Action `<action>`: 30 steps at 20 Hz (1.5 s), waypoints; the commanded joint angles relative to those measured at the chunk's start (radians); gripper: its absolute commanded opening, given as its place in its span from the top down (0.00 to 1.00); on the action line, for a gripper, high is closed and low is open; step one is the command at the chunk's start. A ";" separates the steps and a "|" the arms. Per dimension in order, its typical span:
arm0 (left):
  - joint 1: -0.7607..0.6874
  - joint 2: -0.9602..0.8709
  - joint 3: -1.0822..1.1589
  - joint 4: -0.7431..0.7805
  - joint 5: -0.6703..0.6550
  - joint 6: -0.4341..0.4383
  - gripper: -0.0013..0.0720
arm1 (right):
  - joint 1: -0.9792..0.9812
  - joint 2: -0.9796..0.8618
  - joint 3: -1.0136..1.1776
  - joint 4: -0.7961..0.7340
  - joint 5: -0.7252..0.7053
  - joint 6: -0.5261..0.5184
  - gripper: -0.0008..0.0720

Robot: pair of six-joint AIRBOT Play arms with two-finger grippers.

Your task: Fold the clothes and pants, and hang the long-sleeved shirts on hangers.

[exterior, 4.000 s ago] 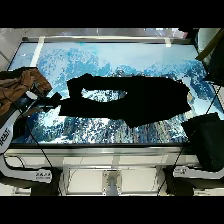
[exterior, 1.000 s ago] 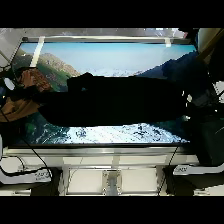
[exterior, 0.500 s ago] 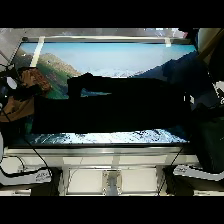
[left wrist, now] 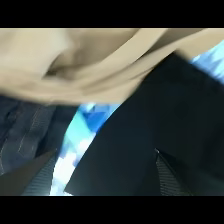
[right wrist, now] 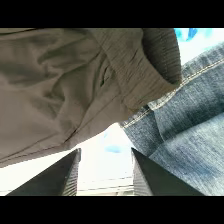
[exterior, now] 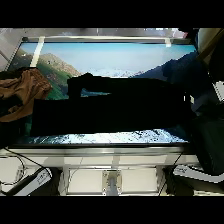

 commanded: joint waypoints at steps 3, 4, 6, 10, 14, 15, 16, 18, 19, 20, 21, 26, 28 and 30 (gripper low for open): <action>-0.017 0.076 -0.092 -0.494 0.214 0.156 0.03 | 0.001 0.036 0.019 0.129 -0.043 0.000 0.50; -0.069 0.033 -0.077 -0.566 0.271 0.199 0.03 | 0.001 0.036 0.019 0.184 -0.054 0.000 0.50; -0.186 -0.115 0.015 -0.563 0.298 0.212 0.03 | 0.003 0.036 0.019 0.249 -0.077 -0.011 0.51; -0.360 -0.510 0.348 -0.560 0.227 0.190 0.03 | 0.054 0.036 0.019 0.248 -0.083 -0.026 0.51; -0.419 -0.786 0.623 -0.549 0.135 0.145 0.03 | 0.127 0.036 0.019 0.246 -0.081 -0.039 0.51; -0.422 -0.830 0.671 -0.531 0.068 0.153 0.03 | 0.146 0.036 0.019 0.246 -0.082 -0.051 0.51; -0.426 -0.867 0.707 -0.501 0.009 0.159 0.03 | 0.165 0.035 0.019 0.246 -0.087 -0.051 0.51; -0.426 -0.898 0.720 -0.450 -0.021 0.158 0.03 | 0.196 0.035 0.019 0.241 -0.109 -0.051 0.51; -0.426 -0.905 0.721 -0.443 -0.019 0.159 0.03 | 0.208 0.035 0.019 0.234 -0.123 -0.051 0.51; -0.426 -0.910 0.721 -0.443 -0.019 0.159 0.03 | 0.222 0.035 0.019 0.222 -0.131 -0.051 0.51; -0.427 -0.912 0.721 -0.438 -0.019 0.160 0.03 | 0.233 0.035 0.019 0.214 -0.142 -0.051 0.51; -0.459 -0.917 0.721 -0.390 -0.019 0.160 0.07 | 0.262 0.035 0.017 0.203 -0.187 -0.051 0.51; -0.471 -0.922 0.721 -0.390 -0.018 0.160 0.26 | 0.262 0.034 0.017 0.201 -0.186 -0.051 0.51; -0.478 -0.923 0.721 -0.389 -0.015 0.170 0.75 | 0.262 0.034 0.017 0.201 -0.186 -0.051 0.51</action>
